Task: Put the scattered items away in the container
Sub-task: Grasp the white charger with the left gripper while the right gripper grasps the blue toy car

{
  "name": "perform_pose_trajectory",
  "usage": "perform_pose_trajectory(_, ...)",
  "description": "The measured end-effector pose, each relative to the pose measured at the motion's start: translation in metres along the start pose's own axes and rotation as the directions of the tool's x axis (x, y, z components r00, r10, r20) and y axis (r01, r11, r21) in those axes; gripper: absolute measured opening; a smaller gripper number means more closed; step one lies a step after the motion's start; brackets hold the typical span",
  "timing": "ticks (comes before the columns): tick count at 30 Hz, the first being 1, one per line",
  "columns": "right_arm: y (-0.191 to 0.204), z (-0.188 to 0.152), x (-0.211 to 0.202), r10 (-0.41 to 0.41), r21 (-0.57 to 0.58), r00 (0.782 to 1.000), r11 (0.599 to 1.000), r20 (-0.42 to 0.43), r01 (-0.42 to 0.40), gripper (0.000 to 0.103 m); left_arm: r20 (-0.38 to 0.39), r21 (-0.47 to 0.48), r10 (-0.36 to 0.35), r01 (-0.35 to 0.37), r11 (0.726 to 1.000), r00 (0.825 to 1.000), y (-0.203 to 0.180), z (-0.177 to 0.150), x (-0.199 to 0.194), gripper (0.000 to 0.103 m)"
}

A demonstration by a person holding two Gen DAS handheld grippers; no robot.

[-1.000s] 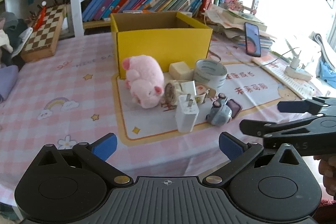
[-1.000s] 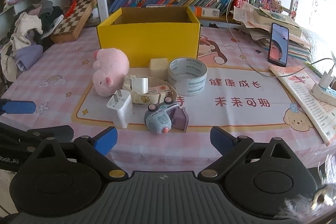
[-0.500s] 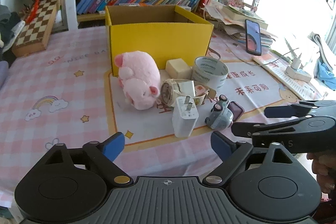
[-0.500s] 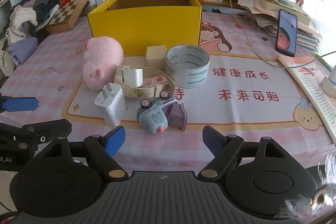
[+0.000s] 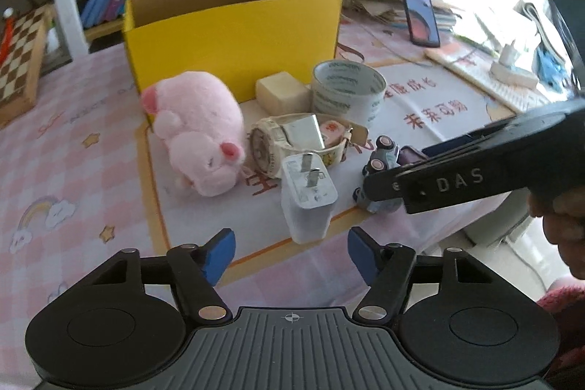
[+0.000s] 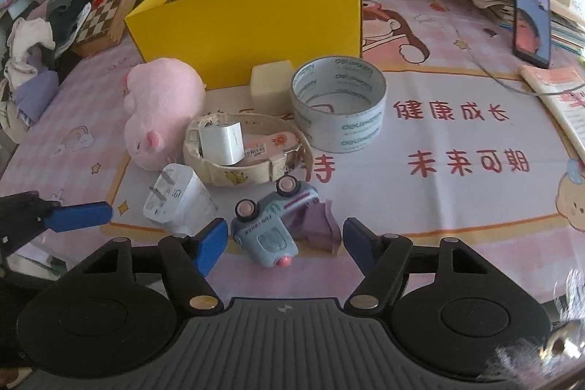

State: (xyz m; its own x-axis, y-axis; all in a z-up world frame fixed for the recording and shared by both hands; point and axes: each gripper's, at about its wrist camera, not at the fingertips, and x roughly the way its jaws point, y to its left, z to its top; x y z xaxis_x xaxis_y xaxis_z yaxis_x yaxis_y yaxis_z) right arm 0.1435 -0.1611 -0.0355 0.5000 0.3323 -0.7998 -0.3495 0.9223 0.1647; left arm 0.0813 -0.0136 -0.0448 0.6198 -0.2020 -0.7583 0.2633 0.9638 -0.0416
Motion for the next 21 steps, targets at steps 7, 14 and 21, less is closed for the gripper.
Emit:
perform_pose_trajectory(7,0.001,0.008,0.015,0.008,-0.033,0.999,0.999,-0.051,-0.01,0.069,0.004,0.059,0.003,-0.003,0.998,1.0,-0.007,0.008,0.019,0.053)
perform_pose_trajectory(14,-0.003,0.011,0.02,0.017,-0.044,0.997,0.999,-0.069,-0.02,0.06,0.009,0.078,0.004,-0.004,0.997,1.0,-0.008,0.014,0.03,0.039)
perform_pose_trajectory(21,-0.009,0.011,0.018,0.002,-0.028,0.998,1.0,-0.064,-0.004,0.05,0.007,0.047,-0.009,0.008,0.999,1.0,-0.002,0.013,0.028,0.027)
